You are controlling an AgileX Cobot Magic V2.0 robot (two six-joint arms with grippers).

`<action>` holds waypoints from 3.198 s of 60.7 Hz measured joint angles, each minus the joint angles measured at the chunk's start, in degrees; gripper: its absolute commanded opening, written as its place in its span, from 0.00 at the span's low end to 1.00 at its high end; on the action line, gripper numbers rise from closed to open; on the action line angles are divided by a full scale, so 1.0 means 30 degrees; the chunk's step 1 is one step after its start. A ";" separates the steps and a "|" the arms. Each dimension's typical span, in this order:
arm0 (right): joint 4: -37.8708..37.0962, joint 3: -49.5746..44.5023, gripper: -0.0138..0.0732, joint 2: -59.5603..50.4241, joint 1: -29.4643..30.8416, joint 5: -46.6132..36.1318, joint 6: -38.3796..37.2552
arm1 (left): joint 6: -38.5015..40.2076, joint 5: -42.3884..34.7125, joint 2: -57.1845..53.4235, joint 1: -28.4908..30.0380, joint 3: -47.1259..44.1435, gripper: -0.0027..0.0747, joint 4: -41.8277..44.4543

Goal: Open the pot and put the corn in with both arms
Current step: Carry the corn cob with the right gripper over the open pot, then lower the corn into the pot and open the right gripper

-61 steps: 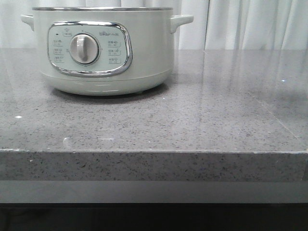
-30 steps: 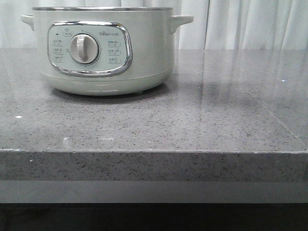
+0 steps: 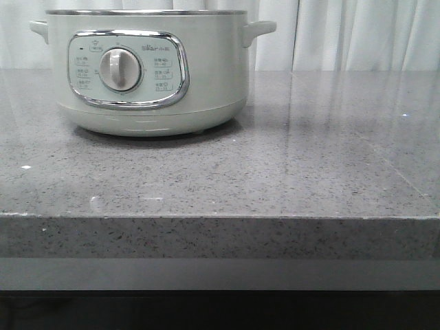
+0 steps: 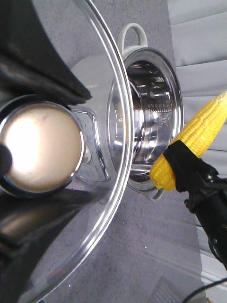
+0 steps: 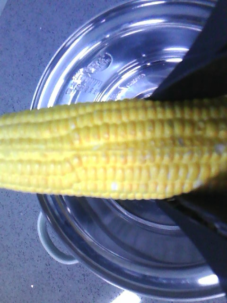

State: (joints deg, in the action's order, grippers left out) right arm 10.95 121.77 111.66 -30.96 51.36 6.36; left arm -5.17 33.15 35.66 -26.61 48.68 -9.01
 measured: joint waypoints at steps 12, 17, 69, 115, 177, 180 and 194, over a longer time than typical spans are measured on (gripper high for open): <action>0.0039 0.1129 0.54 0.1723 0.0000 0.0080 0.0033 | 0.0000 0.0000 0.0000 0.0000 0.0000 0.30 0.0000; 0.0075 0.1205 0.54 0.2229 0.0000 0.0080 0.0033 | 0.0000 0.0000 0.0000 0.0000 0.0000 0.30 0.0000; 0.0075 0.1219 0.70 0.3524 0.0000 0.0080 0.0033 | 0.0000 0.0000 0.0000 0.0000 0.0000 0.30 0.0000; 0.0075 0.1262 0.76 0.1568 0.0000 0.1129 -0.0092 | 0.0000 0.0000 0.0000 0.0000 0.0000 0.30 0.0000; 0.0143 -1.7998 0.76 -1.9012 0.0190 -0.3295 -0.1006 | 0.0000 0.0000 0.0000 0.0000 0.0000 0.30 0.0000; 0.0176 -1.8906 0.76 -1.9849 0.0190 -0.3531 -0.1006 | 0.0000 0.0000 0.0000 0.0000 0.0000 0.30 0.0000; 0.0169 -2.2562 0.76 -2.3187 0.0190 -0.4752 -0.1006 | 0.0000 0.0000 0.0000 0.0000 0.0000 0.30 0.0000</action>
State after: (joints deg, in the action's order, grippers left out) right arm 11.45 54.09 42.10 -30.39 37.11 3.34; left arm -5.17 33.15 35.66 -26.61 48.68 -9.01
